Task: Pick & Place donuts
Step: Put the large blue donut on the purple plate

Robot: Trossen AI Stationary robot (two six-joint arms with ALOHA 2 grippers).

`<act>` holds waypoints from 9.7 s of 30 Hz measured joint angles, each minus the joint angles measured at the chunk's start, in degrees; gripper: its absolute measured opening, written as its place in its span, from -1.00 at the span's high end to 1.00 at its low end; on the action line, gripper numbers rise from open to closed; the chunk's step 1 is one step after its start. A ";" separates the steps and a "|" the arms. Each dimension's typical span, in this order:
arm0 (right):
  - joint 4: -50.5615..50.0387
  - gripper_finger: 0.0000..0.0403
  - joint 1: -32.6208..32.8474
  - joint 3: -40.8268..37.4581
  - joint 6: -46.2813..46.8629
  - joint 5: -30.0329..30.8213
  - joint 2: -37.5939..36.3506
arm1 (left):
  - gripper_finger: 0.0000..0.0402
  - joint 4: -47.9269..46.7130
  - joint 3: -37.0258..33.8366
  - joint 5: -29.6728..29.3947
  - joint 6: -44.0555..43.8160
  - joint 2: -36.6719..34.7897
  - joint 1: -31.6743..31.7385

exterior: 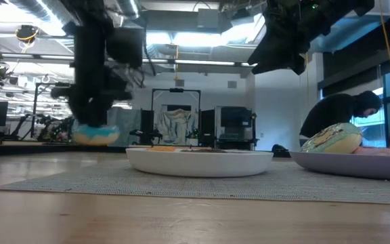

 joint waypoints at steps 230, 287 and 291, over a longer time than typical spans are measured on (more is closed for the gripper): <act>11.58 0.93 25.84 14.71 -15.71 29.76 -4.94 | -0.06 66.31 2.03 -2.41 17.44 -9.47 -8.29; -39.78 0.93 2.58 -14.40 14.70 -33.17 -20.09 | -0.07 65.40 2.03 5.38 15.97 -9.43 -7.88; -39.52 0.92 2.53 -14.49 12.03 -31.01 -20.09 | -0.06 65.39 2.03 5.38 15.98 -9.43 -7.88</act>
